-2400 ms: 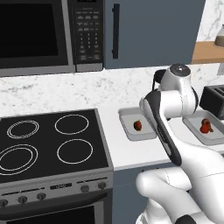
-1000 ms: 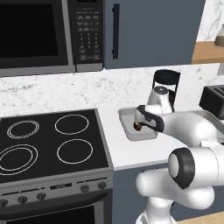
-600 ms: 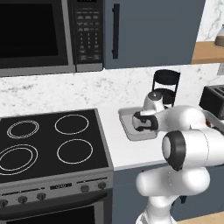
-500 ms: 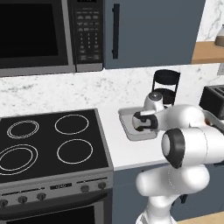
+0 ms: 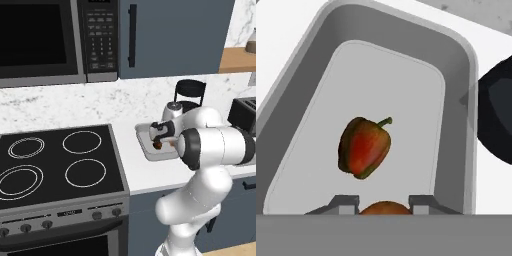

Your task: Place one bell pepper and one chicken drumstick in each tupperware on the nearby counter, to pack two identical lunches.

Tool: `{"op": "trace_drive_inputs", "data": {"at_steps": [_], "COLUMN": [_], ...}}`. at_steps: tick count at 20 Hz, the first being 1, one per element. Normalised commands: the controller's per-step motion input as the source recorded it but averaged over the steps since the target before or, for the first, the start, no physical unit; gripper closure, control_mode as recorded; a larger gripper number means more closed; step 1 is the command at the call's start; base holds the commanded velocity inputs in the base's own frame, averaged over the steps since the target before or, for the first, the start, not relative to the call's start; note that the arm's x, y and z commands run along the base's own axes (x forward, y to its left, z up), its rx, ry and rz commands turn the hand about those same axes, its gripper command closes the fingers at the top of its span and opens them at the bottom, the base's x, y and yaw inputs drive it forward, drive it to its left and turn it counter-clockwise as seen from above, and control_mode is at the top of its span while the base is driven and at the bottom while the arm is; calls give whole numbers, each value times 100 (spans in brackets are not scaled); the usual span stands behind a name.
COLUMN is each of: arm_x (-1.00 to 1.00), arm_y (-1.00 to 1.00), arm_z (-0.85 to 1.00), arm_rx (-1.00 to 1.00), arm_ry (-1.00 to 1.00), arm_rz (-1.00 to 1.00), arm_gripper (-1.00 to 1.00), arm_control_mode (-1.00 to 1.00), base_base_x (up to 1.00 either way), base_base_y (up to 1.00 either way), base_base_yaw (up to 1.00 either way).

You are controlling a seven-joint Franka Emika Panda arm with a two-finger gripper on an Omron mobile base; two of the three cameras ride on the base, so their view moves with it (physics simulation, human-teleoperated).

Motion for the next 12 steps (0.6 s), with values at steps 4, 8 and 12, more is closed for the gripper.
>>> {"op": "trace_drive_inputs", "data": {"at_steps": [4,8,12], "arm_x": [38,32,26], "arm_y": [0,0,0], "arm_z": [-28,-32,-36], "arm_rx": [0,0,-2], "arm_ry": [0,0,0], "arm_rz": [2,2,3], "arm_gripper": [100,100,100], "arm_control_mode": [-100,-100,-100], "base_base_x": [0,0,0], "base_base_y": [0,0,0], "base_base_yaw": [0,0,0]}}
